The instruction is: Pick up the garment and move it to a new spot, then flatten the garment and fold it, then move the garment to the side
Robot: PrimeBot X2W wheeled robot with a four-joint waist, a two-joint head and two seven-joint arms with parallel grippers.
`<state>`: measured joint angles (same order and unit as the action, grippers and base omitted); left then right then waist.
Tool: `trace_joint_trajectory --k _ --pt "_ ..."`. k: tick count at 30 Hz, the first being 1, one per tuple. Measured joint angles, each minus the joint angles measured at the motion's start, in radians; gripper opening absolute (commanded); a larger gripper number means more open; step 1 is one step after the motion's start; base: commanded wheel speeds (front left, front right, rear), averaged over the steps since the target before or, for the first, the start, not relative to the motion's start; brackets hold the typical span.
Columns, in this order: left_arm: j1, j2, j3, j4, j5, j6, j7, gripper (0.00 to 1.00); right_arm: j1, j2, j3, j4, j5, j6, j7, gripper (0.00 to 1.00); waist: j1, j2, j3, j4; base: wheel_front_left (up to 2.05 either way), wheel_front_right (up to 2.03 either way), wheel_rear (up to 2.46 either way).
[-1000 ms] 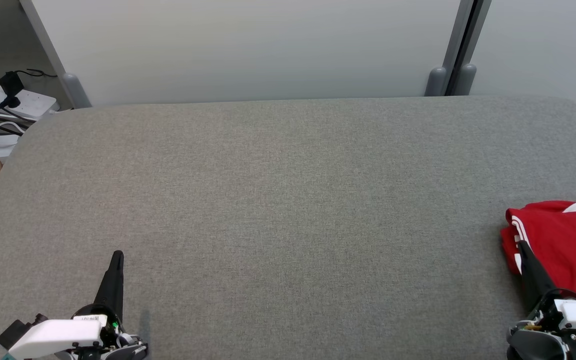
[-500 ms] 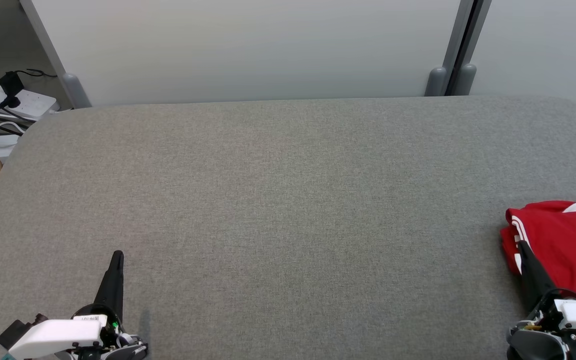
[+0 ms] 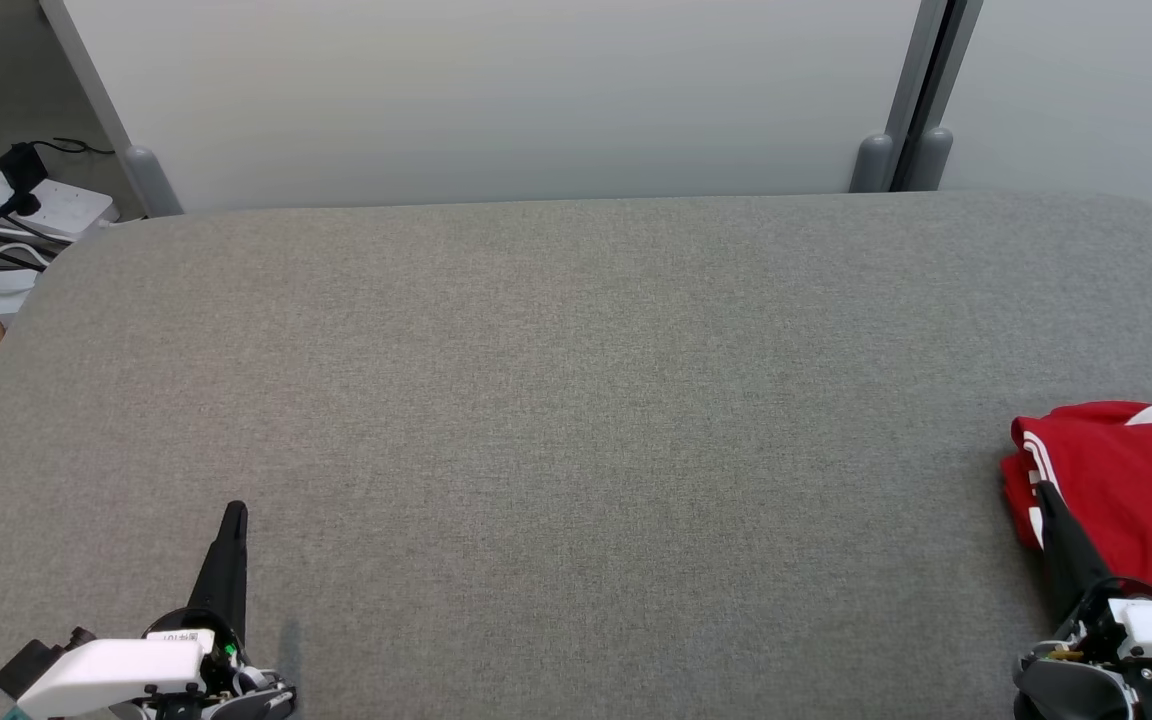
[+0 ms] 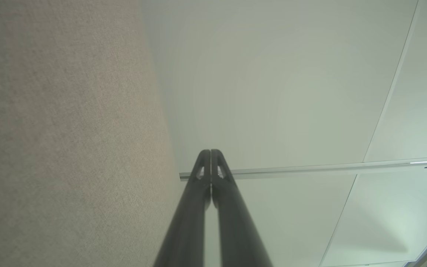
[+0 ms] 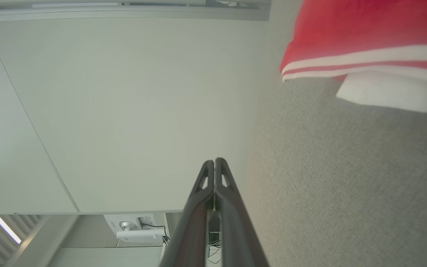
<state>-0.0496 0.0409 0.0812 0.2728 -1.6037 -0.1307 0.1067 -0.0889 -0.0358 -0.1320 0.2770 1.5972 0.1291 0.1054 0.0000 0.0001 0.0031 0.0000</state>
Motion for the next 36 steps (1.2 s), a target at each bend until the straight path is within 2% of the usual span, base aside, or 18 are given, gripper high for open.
trace_joint_trajectory --k 36 --pt "0.0 0.0 0.0 0.0 0.0 0.0 0.0 0.0 0.0 0.0 0.0 0.0 0.0 0.0 0.0 0.0 0.0 0.0 0.0 0.0 0.0 0.0 0.0"
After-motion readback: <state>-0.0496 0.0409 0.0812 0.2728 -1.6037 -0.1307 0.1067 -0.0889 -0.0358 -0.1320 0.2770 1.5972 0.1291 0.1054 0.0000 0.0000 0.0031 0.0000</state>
